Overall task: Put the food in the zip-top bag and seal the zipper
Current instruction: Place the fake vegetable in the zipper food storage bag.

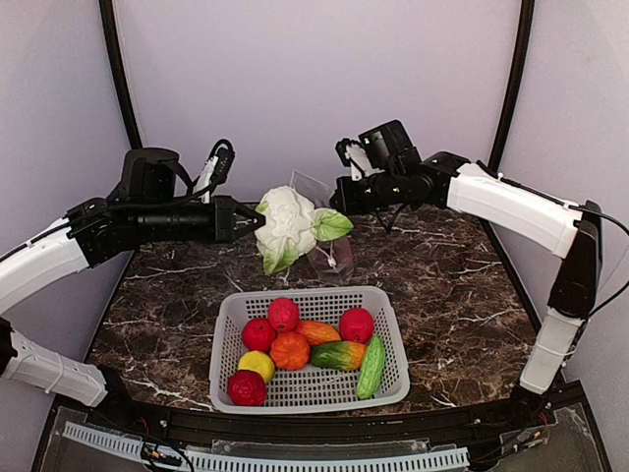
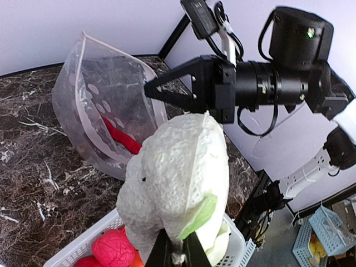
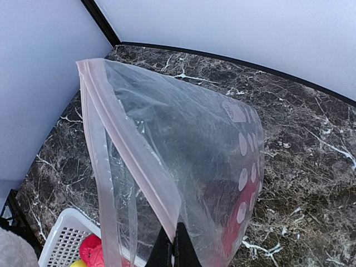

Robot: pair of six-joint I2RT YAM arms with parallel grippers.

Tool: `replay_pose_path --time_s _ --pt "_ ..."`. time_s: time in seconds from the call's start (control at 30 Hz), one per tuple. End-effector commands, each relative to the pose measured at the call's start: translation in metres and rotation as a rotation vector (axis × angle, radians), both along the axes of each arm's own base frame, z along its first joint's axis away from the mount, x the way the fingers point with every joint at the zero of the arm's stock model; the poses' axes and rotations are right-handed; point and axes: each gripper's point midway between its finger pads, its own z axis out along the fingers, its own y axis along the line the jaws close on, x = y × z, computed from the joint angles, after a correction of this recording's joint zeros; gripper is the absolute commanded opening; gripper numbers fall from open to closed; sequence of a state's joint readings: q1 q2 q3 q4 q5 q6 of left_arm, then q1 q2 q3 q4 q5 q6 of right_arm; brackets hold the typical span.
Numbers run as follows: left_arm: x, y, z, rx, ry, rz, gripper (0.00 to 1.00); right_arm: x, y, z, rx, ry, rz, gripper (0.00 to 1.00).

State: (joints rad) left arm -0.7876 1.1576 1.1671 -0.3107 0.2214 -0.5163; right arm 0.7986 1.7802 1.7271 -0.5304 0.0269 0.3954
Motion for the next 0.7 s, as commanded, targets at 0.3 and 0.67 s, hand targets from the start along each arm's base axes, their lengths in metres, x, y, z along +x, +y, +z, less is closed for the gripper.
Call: replay_pose_path --time_s 0.3,0.67 --pt "0.07 -0.005 0.001 -0.064 0.03 0.204 0.01 -0.009 0.001 0.028 0.058 -0.091 0.019 0.0" --pt "0.092 0.001 -0.033 0.057 0.065 0.3 0.01 -0.022 0.019 0.035 0.045 -0.154 0.078 0.0"
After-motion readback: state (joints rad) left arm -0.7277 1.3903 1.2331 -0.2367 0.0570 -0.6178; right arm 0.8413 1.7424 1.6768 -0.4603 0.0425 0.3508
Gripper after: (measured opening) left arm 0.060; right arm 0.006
